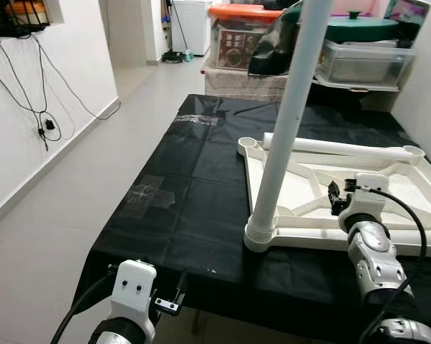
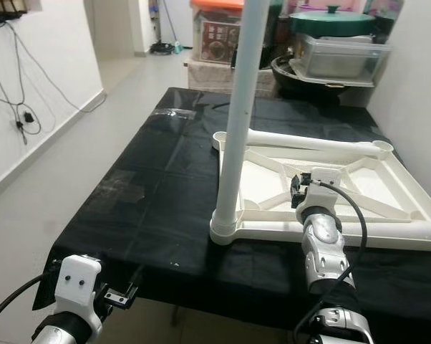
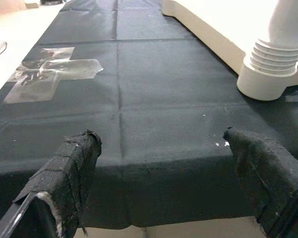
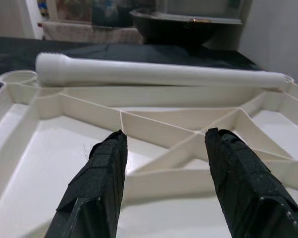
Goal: Building children table
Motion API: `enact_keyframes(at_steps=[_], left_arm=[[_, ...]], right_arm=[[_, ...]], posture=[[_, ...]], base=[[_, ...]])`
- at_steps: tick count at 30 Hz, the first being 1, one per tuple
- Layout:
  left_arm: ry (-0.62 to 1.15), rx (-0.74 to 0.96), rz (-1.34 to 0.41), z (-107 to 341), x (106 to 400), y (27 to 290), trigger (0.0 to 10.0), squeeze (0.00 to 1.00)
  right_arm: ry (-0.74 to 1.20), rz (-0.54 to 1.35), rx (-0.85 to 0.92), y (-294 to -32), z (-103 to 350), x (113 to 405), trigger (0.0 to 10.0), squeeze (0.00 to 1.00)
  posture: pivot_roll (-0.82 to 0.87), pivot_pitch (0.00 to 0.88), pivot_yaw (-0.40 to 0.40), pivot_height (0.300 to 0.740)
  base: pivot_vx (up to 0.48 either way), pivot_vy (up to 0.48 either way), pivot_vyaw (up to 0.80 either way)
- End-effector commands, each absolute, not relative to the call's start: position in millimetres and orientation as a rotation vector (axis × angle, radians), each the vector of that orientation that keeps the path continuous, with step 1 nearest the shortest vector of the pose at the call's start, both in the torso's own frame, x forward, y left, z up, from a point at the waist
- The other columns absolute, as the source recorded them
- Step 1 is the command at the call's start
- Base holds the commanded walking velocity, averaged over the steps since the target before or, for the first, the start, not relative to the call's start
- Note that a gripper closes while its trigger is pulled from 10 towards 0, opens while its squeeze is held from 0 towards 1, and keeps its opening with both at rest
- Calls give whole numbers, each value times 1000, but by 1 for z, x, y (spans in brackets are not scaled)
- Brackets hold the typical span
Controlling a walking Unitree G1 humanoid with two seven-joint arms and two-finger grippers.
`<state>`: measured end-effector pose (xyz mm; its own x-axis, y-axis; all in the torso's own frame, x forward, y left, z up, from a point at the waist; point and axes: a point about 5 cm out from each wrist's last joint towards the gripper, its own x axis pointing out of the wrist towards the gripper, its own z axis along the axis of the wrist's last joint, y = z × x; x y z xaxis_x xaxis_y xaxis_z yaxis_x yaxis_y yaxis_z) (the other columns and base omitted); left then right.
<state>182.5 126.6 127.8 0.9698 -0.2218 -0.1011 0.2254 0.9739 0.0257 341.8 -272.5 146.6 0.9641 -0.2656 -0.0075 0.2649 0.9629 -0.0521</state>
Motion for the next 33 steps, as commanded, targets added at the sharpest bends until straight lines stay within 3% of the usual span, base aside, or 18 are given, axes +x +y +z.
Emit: enact_keyframes(at_steps=[1, 7, 9, 14, 15, 18, 19, 20, 27, 28, 29, 30, 33], left_arm=[[123, 46, -226, 123, 183, 127, 10000, 0], [130, 44, -231, 122, 183, 127, 10000, 0], [133, 44, -238, 121, 183, 126, 10000, 0], [134, 45, -240, 121, 183, 127, 10000, 0], [135, 45, -242, 120, 184, 127, 10000, 0], [136, 46, -245, 120, 184, 127, 10000, 0], [137, 48, -252, 119, 184, 127, 10000, 0], [139, 50, -258, 119, 185, 126, 10000, 0], [140, 56, -268, 117, 186, 126, 10000, 0], [140, 56, -268, 117, 186, 126, 10000, 0], [140, 57, -268, 117, 186, 126, 10000, 0], [140, 57, -269, 117, 186, 126, 10000, 0], [140, 57, -270, 117, 185, 126, 10000, 0]], right_arm=[[40, -218, -28, -280, 142, 340, 10000, 0], [72, -178, -88, -302, 141, 330, 10000, 0], [92, -173, -120, -325, 143, 318, 10000, 0], [114, -113, -99, -333, 143, 311, 10000, 0], [159, 55, -46, -332, 141, 301, 10000, 0], [195, 213, -7, -328, 140, 290, 10000, 0], [199, 352, 40, -320, 143, 284, 10000, 1000], [181, 474, 79, -309, 150, 280, 10000, 1000], [151, 656, 79, -288, 160, 291, 10000, 1000], [154, 680, 74, -286, 160, 293, 10000, 396], [152, 702, 60, -283, 162, 295, 10000, 396], [147, 734, 56, -278, 165, 298, 10000, 0], [141, 764, 49, -273, 167, 301, 10000, 0]], posture=[[151, 27, -59, 740], [147, 26, -54, 740], [140, 25, -48, 740], [139, 26, -43, 740], [134, 22, -35, 740], [134, 18, -34, 740], [133, 15, -32, 740], [138, 5, -31, 740], [146, 0, -30, 740], [146, 0, -30, 740], [146, 0, -29, 740], [145, 0, -32, 740], [145, 0, -31, 740]], base=[[0, 0, 0], [0, 0, 0], [0, 0, 0], [0, 0, 0], [0, 0, 0], [0, 0, 0], [0, 0, 0], [0, 0, 0], [0, 0, 0], [0, 0, 0], [0, 0, 0], [0, 0, 0], [0, 0, 0]])
